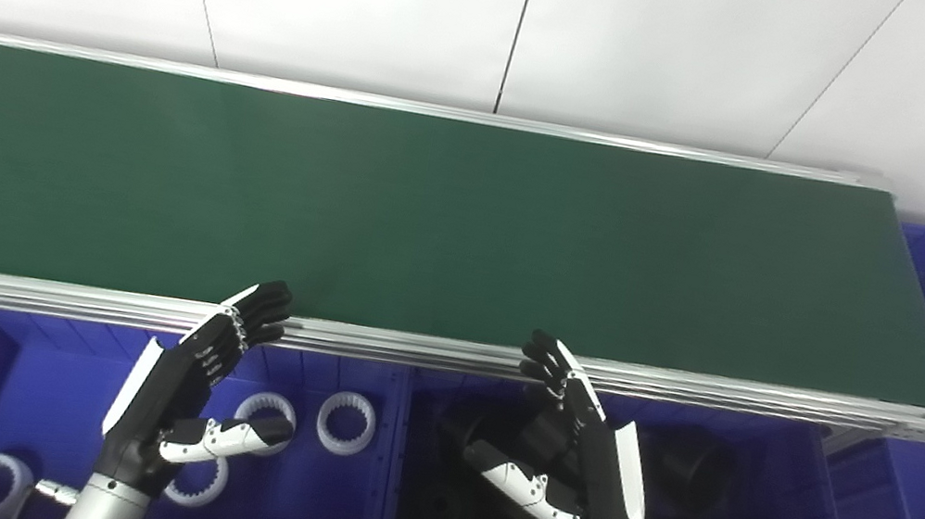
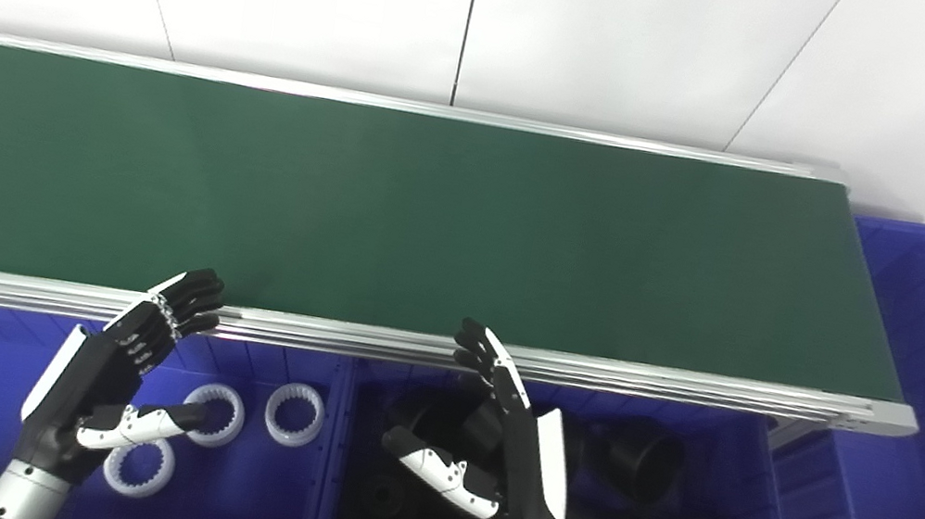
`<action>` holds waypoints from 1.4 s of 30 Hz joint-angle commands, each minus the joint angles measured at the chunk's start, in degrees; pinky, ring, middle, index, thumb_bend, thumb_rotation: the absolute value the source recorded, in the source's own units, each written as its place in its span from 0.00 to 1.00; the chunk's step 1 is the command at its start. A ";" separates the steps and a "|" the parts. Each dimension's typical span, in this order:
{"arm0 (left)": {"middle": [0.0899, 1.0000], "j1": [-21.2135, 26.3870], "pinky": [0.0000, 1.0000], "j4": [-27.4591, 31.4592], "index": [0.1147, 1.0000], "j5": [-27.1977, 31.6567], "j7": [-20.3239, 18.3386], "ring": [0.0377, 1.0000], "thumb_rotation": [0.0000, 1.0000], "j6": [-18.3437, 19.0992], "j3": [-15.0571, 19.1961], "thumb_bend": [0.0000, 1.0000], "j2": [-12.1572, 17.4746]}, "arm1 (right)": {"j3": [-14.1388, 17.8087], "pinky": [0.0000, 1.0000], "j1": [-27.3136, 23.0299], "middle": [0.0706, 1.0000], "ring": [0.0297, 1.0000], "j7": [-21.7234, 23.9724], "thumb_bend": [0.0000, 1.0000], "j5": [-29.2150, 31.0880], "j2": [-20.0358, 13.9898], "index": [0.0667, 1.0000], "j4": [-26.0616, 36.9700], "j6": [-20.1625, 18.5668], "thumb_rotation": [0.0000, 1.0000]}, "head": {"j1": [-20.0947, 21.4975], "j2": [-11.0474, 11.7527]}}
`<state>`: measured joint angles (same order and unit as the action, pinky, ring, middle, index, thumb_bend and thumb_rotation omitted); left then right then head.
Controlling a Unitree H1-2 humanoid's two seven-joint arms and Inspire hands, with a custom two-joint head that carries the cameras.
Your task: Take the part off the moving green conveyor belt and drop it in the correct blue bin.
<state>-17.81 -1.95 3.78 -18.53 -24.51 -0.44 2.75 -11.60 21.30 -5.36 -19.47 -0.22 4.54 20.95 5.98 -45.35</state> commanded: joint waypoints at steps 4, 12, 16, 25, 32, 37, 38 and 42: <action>0.88 0.04 0.84 1.73 0.86 1.04 -1.14 0.87 0.33 -2.42 0.49 0.82 -0.24 | 0.09 0.72 0.18 0.82 0.79 -0.30 0.73 -0.29 0.63 0.87 1.94 -0.06 0.51 | -0.05 -0.06; 0.88 -0.26 0.84 1.86 0.86 0.29 -0.81 0.87 0.34 -2.42 0.51 0.83 -0.41 | 0.11 0.72 0.34 0.83 0.79 -0.21 0.73 0.08 0.49 0.86 1.64 0.32 0.51 | -2.95 0.57; 0.86 -0.50 0.81 1.25 0.84 -1.65 0.72 0.85 0.35 -2.42 -0.64 0.85 -1.92 | 0.75 0.75 0.67 0.84 0.80 0.82 0.72 3.20 -0.78 0.87 1.80 0.61 0.47 | -16.71 4.55; 0.86 -0.83 0.82 1.67 0.81 -6.09 7.00 0.85 0.35 -2.42 -5.81 0.90 -3.64 | 1.83 0.78 0.80 0.85 0.84 1.78 0.54 5.45 -3.28 0.90 2.19 1.98 0.32 | -24.90 10.02; 0.87 -0.48 0.83 1.68 0.81 -8.04 12.94 0.86 0.36 -2.42 -9.96 0.90 -2.01 | 2.07 0.80 0.46 0.85 0.84 2.67 0.54 6.83 -3.52 0.89 1.76 1.51 0.25 | -24.42 12.47; 0.87 0.23 0.83 1.79 0.81 -7.59 15.25 0.86 0.36 -2.42 -11.96 0.91 -0.87 | 2.16 0.78 -0.33 0.85 0.84 2.64 0.55 6.65 -4.09 0.89 0.21 3.09 0.27 | -24.43 14.13; 0.87 0.31 0.82 1.89 0.81 -7.55 15.57 0.86 0.37 -2.42 -12.19 0.92 -0.72 | 2.17 0.78 -0.43 0.85 0.83 2.64 0.56 6.85 -4.10 0.89 -0.14 3.23 0.27 | -24.43 14.13; 0.87 0.54 0.80 1.71 0.80 -6.92 16.54 0.84 0.39 -2.42 -12.79 0.95 0.12 | 1.85 0.76 -0.92 0.84 0.81 1.62 0.56 6.02 -4.11 0.88 -2.80 5.35 0.23 | -22.52 19.03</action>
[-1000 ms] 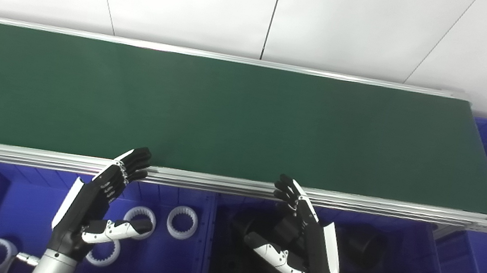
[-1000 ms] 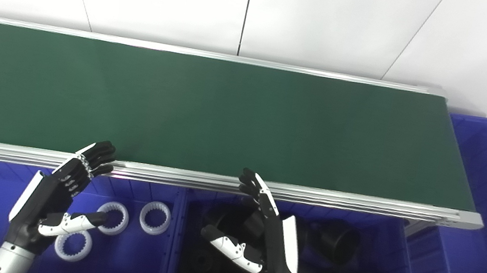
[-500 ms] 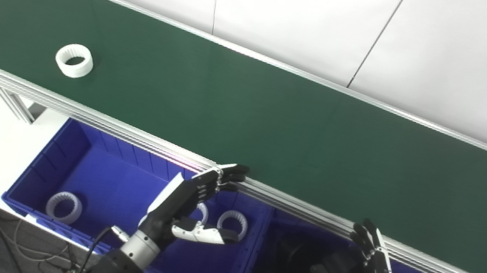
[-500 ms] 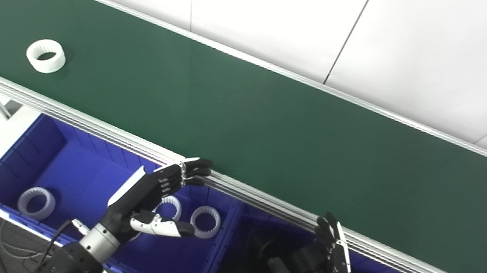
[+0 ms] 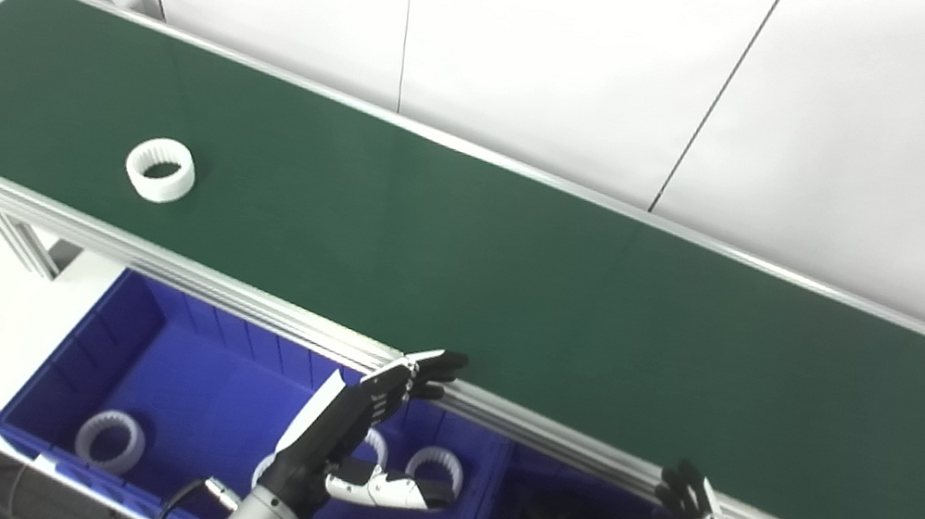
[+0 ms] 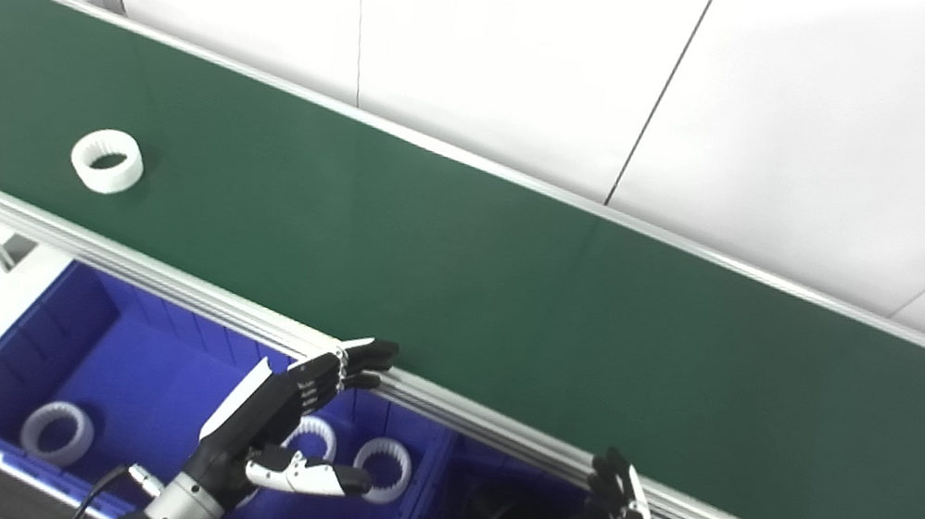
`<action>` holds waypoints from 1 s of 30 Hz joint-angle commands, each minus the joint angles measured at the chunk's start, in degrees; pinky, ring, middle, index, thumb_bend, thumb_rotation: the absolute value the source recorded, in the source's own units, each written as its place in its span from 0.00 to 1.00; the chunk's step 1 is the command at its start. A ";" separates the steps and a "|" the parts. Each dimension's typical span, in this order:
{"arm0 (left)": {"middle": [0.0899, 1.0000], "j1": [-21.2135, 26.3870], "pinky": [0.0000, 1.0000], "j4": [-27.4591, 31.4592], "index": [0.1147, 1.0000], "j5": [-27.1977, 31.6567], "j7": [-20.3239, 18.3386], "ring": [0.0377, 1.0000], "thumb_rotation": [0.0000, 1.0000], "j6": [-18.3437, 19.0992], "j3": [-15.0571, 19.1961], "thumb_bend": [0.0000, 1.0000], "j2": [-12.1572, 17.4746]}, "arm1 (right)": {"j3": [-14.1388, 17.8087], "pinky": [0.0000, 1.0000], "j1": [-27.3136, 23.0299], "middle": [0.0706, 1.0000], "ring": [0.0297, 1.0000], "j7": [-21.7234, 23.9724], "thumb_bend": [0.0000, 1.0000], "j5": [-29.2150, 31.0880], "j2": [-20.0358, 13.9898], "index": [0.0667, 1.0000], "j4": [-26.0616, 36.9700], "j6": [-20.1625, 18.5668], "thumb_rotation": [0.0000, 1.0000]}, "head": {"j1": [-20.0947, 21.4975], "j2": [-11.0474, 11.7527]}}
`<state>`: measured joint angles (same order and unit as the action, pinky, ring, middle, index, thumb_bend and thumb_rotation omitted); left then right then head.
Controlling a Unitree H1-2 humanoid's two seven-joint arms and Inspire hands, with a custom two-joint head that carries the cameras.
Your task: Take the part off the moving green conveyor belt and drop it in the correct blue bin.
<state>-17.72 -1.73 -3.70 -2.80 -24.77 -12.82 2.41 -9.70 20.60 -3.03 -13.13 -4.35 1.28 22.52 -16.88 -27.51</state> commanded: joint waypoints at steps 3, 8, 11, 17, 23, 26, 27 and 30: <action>0.86 0.70 0.79 1.68 0.78 0.27 2.15 0.84 0.39 -2.15 -0.95 0.95 1.13 | -0.49 0.71 -0.78 0.81 0.78 -1.65 0.57 -0.52 -0.14 0.87 -1.07 4.38 0.15 | 0.54 2.46; 0.86 1.13 0.80 2.07 0.77 -0.06 4.09 0.85 0.39 -2.15 -1.99 0.94 2.53 | -0.79 0.74 -0.30 0.82 0.79 -1.65 0.55 -0.50 0.73 0.87 -0.46 3.70 0.09 | 0.88 3.93; 0.84 1.14 0.78 2.51 0.75 -0.05 5.35 0.83 0.38 -2.15 -2.22 0.94 3.09 | -0.78 0.74 -0.04 0.82 0.79 -1.83 0.55 -0.90 1.22 0.87 -0.29 3.34 0.03 | 1.69 5.10; 0.82 2.25 0.74 3.13 0.74 -2.44 10.26 0.81 0.38 -2.15 -3.75 0.93 4.69 | -0.59 0.72 -0.32 0.82 0.79 -1.78 0.56 -1.22 1.63 0.85 -0.86 3.62 0.02 | 2.12 5.49; 0.81 6.37 0.70 3.92 0.74 -6.27 18.40 0.79 0.36 -2.15 -6.31 0.89 6.93 | -0.45 0.73 -0.64 0.82 0.80 -1.87 0.56 -0.95 1.91 0.86 -1.34 3.82 0.01 | 2.82 5.73; 0.82 9.19 0.72 3.32 0.75 -8.95 22.42 0.80 0.36 -2.15 -6.47 0.88 7.41 | -0.61 0.70 -1.05 0.81 0.78 -2.64 0.57 -1.24 1.75 0.85 -1.84 4.26 0.04 | 3.36 6.16; 0.82 9.99 0.73 3.27 0.76 -9.67 22.98 0.80 0.36 -2.15 -6.10 0.89 7.33 | -0.72 0.69 -1.15 0.80 0.77 -3.07 0.58 -1.28 1.72 0.84 -1.99 4.35 0.05 | 3.36 6.16; 0.83 12.45 0.76 3.05 0.76 -11.37 22.87 0.83 0.35 -2.11 -3.36 0.90 6.12 | -1.37 0.69 -1.38 0.79 0.76 -4.15 0.58 -1.19 1.37 0.82 -2.26 4.37 0.07 | 4.04 5.95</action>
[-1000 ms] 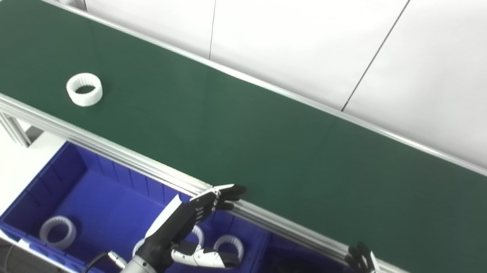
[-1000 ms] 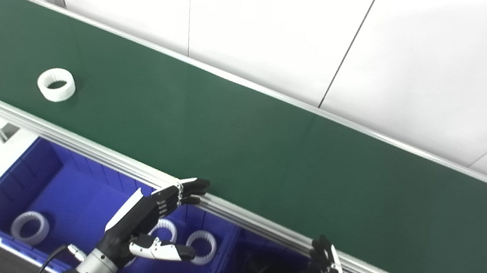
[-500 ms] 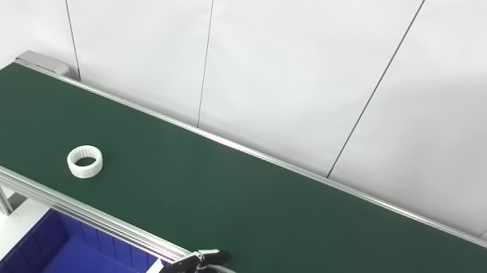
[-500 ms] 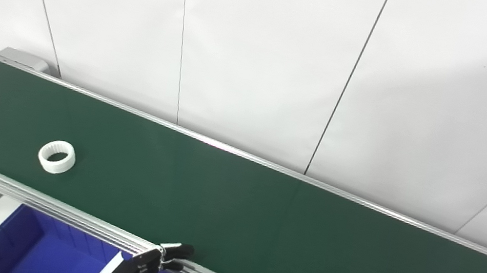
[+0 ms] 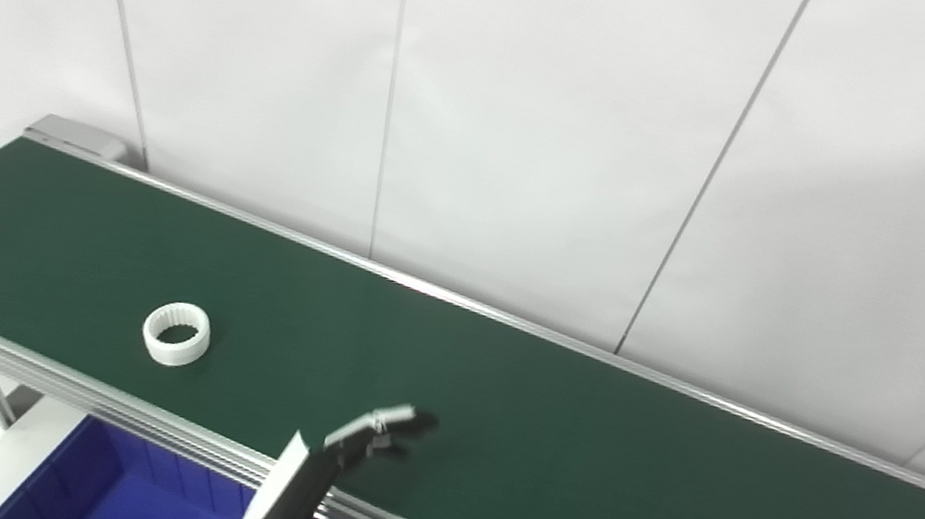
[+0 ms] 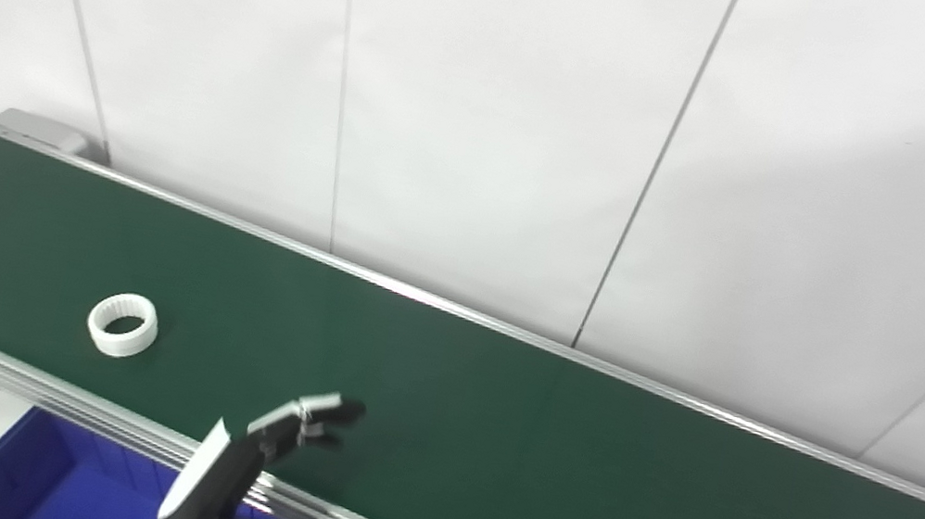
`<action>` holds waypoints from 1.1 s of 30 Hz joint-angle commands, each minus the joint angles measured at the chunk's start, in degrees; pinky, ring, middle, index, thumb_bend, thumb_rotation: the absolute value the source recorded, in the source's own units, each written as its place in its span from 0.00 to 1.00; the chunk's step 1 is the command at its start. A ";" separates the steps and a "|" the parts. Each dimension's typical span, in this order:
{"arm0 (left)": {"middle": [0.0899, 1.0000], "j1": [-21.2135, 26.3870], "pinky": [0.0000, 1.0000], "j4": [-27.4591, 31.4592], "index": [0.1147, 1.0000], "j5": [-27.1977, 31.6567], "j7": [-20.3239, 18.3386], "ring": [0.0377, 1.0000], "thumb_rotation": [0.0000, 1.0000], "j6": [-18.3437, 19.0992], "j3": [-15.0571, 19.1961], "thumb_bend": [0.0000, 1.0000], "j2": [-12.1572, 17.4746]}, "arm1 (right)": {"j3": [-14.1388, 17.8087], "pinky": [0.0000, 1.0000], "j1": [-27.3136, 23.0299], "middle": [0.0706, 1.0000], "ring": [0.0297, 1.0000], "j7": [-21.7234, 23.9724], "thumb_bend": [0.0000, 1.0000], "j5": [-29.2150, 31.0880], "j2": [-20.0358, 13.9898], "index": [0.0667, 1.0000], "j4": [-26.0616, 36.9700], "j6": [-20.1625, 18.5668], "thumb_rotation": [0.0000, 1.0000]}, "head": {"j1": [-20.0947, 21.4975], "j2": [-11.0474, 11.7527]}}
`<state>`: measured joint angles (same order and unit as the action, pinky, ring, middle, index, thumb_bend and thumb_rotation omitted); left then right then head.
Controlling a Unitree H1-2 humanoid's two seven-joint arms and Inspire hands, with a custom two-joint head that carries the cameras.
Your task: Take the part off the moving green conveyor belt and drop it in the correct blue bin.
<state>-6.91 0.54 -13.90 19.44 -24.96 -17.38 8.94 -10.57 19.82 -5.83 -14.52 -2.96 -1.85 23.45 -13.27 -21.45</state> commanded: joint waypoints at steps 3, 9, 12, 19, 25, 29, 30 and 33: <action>0.87 3.33 0.81 0.77 0.77 -1.76 -0.52 0.86 0.30 -0.67 4.04 0.89 -1.92 | -1.07 0.66 -0.67 0.78 0.75 -2.41 0.60 -0.25 -0.44 0.82 0.67 3.47 0.13 | 0.69 -0.12; 0.90 5.87 0.85 1.38 0.79 -4.98 -1.79 0.89 0.23 3.85 8.57 0.84 -4.57 | -2.46 0.65 -0.54 0.78 0.75 -4.07 0.62 0.02 -1.63 0.82 0.99 3.46 0.14 | 0.98 -0.77; 0.91 6.59 0.89 1.39 0.81 -6.96 -2.04 0.91 0.21 6.42 10.02 0.82 -5.77 | -2.97 0.65 -0.56 0.78 0.74 -4.74 0.64 -0.08 -2.03 0.81 1.11 3.45 0.15 | 0.94 -0.94; 0.97 8.02 0.94 2.02 0.89 -16.17 -2.55 0.96 0.27 15.01 10.95 0.80 -6.24 | -3.54 0.65 -0.65 0.78 0.74 -5.17 0.66 0.62 -2.63 0.82 1.19 3.45 0.16 | 0.65 -1.16; 0.96 10.19 0.84 -2.17 0.90 -26.22 2.21 0.91 0.22 17.76 11.18 0.80 -5.27 | -4.10 0.65 -0.83 0.77 0.74 -5.92 0.66 0.84 -3.02 0.81 1.22 3.46 0.15 | 0.51 -1.01; 0.97 10.94 0.86 -4.37 0.91 -28.61 3.97 0.93 0.17 18.68 11.14 0.80 -4.96 | -4.42 0.65 -0.90 0.77 0.75 -6.63 0.67 1.32 -3.21 0.80 1.38 3.46 0.14 | 0.46 -1.09; 0.97 11.06 0.88 -4.81 0.91 -29.01 4.14 0.94 0.16 19.00 11.11 0.80 -4.89 | -4.54 0.65 -0.92 0.77 0.75 -6.83 0.67 1.35 -3.29 0.80 1.43 3.47 0.14 | 0.44 -1.14; 0.98 11.34 0.91 -5.91 0.92 -29.96 4.68 0.95 0.15 19.91 10.96 0.79 -4.64 | -4.70 0.65 -0.98 0.77 0.75 -7.15 0.67 0.97 -3.48 0.80 1.42 3.46 0.15 | 0.36 -1.05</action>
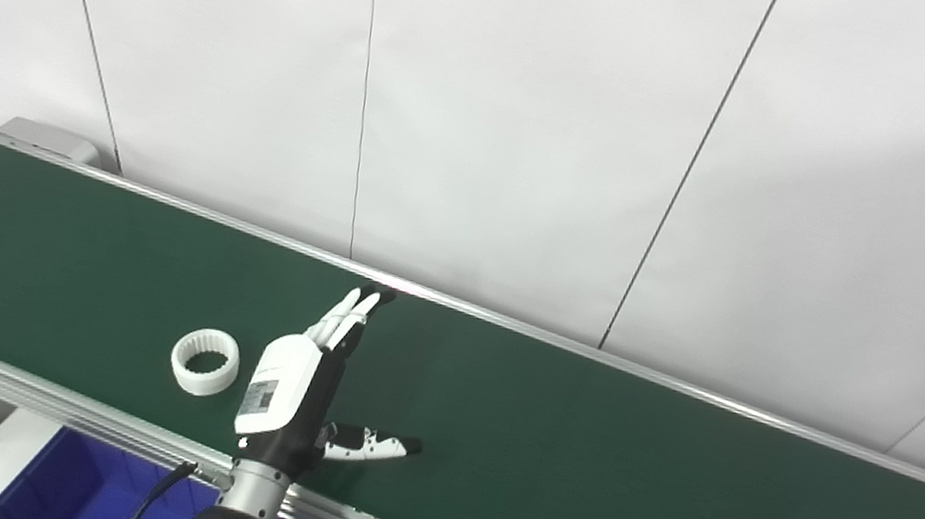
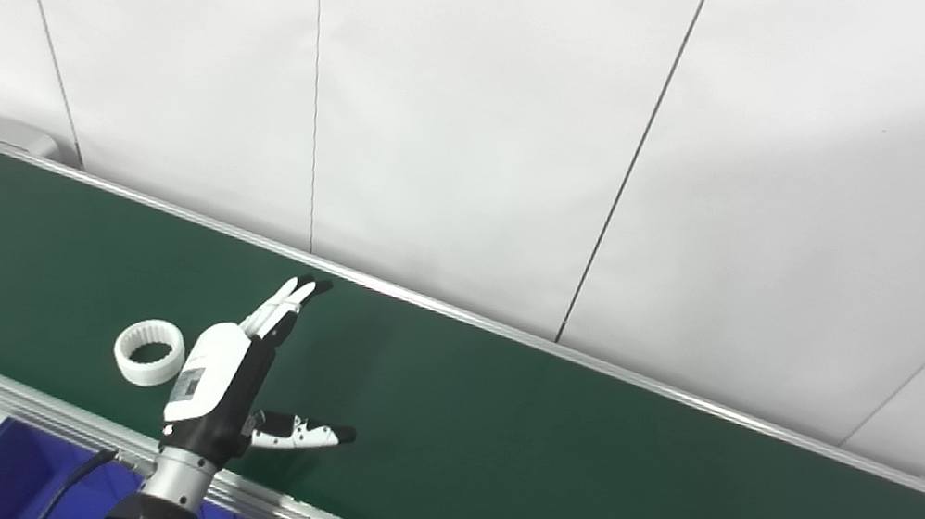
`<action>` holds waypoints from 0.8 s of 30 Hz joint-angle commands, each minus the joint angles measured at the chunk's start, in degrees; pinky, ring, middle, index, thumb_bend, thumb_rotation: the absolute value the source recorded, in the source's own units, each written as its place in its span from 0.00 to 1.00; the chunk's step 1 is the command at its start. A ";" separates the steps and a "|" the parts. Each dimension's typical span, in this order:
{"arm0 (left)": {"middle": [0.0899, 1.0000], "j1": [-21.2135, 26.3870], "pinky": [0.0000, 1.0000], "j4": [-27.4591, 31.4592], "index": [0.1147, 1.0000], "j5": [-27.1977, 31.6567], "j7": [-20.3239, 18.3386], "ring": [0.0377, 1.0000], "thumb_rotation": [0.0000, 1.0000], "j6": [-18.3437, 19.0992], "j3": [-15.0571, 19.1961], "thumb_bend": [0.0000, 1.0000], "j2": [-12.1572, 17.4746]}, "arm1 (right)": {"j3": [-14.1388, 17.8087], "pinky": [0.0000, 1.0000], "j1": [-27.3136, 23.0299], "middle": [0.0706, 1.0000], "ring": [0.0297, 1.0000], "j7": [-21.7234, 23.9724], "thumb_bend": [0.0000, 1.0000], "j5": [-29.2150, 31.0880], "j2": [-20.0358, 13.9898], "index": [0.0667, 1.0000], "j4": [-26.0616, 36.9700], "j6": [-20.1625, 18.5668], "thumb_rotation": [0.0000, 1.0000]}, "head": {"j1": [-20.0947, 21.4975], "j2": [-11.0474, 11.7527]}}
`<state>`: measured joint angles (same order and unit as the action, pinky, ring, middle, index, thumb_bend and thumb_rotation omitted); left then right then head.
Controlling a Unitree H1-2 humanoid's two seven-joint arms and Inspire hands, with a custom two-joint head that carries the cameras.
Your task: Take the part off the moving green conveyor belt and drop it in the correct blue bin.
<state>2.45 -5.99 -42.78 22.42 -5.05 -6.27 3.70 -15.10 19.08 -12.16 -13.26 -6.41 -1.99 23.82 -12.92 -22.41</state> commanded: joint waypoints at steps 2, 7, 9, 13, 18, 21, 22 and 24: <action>0.98 2.16 0.94 0.06 0.92 -1.48 1.72 0.96 0.14 1.11 -0.10 0.80 0.72 | -0.50 0.65 -0.37 0.77 0.75 -1.31 0.67 -0.21 -0.29 0.80 1.48 3.09 0.15 | -0.09 -0.08; 1.00 2.40 0.97 0.13 0.93 -3.28 0.86 0.99 0.15 5.55 -0.03 0.81 1.41 | -0.83 0.65 -0.46 0.77 0.75 -1.77 0.68 -0.11 -0.54 0.80 1.54 3.09 0.17 | -0.16 -0.11; 1.00 2.58 0.97 0.17 0.93 -4.08 0.55 0.99 0.15 7.32 -0.12 0.81 1.85 | -0.96 0.65 -0.51 0.77 0.75 -1.86 0.68 0.17 -0.57 0.81 1.60 3.09 0.16 | -0.20 -0.07; 1.00 2.97 1.00 0.53 0.93 -4.54 -0.71 1.00 0.12 10.34 0.00 0.82 3.06 | -1.25 0.64 -0.68 0.76 0.74 -2.14 0.70 0.34 -0.79 0.80 1.57 3.08 0.15 | -0.27 -0.11; 1.00 3.57 1.00 0.01 0.92 -3.64 -0.48 1.00 0.10 11.49 0.53 0.83 4.20 | -1.35 0.63 -0.65 0.75 0.73 -2.44 0.70 -0.19 -1.04 0.79 1.69 3.08 0.17 | -0.39 -0.25; 1.00 4.09 1.00 -0.53 0.92 -3.65 0.00 1.00 0.11 11.76 0.89 0.84 4.86 | -1.42 0.64 -0.66 0.75 0.73 -2.36 0.71 -0.01 -1.22 0.79 1.74 3.10 0.17 | -0.36 -0.42; 1.00 4.29 1.00 -0.63 0.92 -3.59 0.01 1.00 0.11 11.81 1.05 0.84 5.08 | -1.46 0.64 -0.64 0.75 0.73 -2.39 0.71 -0.09 -1.34 0.79 1.78 3.10 0.17 | -0.37 -0.46; 1.00 4.59 1.00 -0.63 0.93 -3.24 -0.15 1.00 0.11 11.90 1.37 0.84 5.32 | -1.42 0.64 -0.55 0.75 0.73 -2.32 0.71 -0.06 -1.47 0.80 1.89 3.10 0.17 | -0.49 -0.53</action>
<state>4.96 -7.34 -46.21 21.04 6.54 -5.32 8.04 -16.38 18.65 -14.13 -13.16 -7.64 -1.86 23.86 -13.36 -22.85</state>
